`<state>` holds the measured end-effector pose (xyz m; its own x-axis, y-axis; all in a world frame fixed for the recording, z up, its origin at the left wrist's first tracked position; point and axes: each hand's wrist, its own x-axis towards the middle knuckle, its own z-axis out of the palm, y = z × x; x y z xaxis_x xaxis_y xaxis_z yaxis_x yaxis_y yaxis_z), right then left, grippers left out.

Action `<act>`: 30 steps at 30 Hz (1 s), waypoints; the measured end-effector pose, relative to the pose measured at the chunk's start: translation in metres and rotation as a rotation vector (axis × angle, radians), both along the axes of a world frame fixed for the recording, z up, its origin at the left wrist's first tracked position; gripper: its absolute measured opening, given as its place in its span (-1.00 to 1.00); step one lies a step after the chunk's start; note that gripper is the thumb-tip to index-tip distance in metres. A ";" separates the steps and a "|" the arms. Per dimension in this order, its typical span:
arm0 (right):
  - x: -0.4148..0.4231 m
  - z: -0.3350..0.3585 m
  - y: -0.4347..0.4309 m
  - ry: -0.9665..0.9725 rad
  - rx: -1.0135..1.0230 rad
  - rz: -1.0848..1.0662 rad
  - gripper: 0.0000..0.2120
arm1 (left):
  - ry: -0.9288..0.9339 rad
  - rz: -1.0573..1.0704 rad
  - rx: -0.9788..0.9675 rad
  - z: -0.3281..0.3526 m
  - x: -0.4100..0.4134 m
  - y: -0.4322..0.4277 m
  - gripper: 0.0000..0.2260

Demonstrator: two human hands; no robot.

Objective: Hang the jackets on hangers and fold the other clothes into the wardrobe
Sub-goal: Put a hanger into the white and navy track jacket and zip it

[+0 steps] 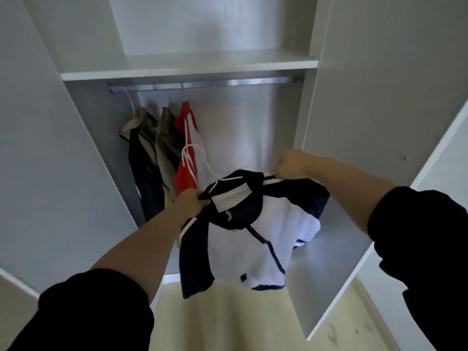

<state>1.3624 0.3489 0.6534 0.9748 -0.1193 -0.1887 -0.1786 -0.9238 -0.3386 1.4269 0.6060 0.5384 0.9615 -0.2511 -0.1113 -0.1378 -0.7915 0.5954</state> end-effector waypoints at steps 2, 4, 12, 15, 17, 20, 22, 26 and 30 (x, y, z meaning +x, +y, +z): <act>0.011 0.002 -0.009 -0.031 -0.043 -0.079 -0.75 | 0.018 -0.081 -0.007 -0.002 0.032 -0.019 -0.77; 0.020 0.002 -0.014 -0.063 -0.035 -0.189 -0.73 | -0.003 -0.126 -0.008 -0.002 0.064 -0.039 -0.75; 0.076 -0.014 -0.006 -0.208 0.000 -0.597 -0.75 | -0.060 -0.255 -0.293 0.000 0.144 -0.092 -0.70; 0.104 -0.023 -0.002 -0.201 0.113 -0.703 -0.70 | -0.046 -0.351 -0.284 -0.002 0.165 -0.102 -0.80; 0.126 -0.027 0.000 -0.211 0.150 -0.738 -0.69 | -0.021 -0.377 -0.256 -0.001 0.184 -0.105 -0.76; 0.161 -0.035 0.002 -0.223 0.301 -0.769 -0.72 | -0.012 -0.380 -0.261 0.002 0.214 -0.104 -0.87; 0.183 -0.039 0.008 -0.227 0.403 -0.766 -0.81 | -0.070 -0.370 -0.257 0.004 0.235 -0.098 -0.89; 0.225 -0.043 0.027 -0.253 0.476 -0.738 -0.81 | -0.151 -0.305 -0.276 0.008 0.276 -0.082 -0.87; 0.260 -0.043 0.047 -0.285 0.611 -0.718 -0.67 | -0.224 -0.268 -0.252 0.020 0.311 -0.066 -0.85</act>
<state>1.6226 0.3957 0.6099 0.7277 -0.6608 -0.1840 -0.4661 -0.2796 -0.8394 1.7375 0.5399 0.5580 0.8517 -0.4882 0.1902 -0.4671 -0.5432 0.6977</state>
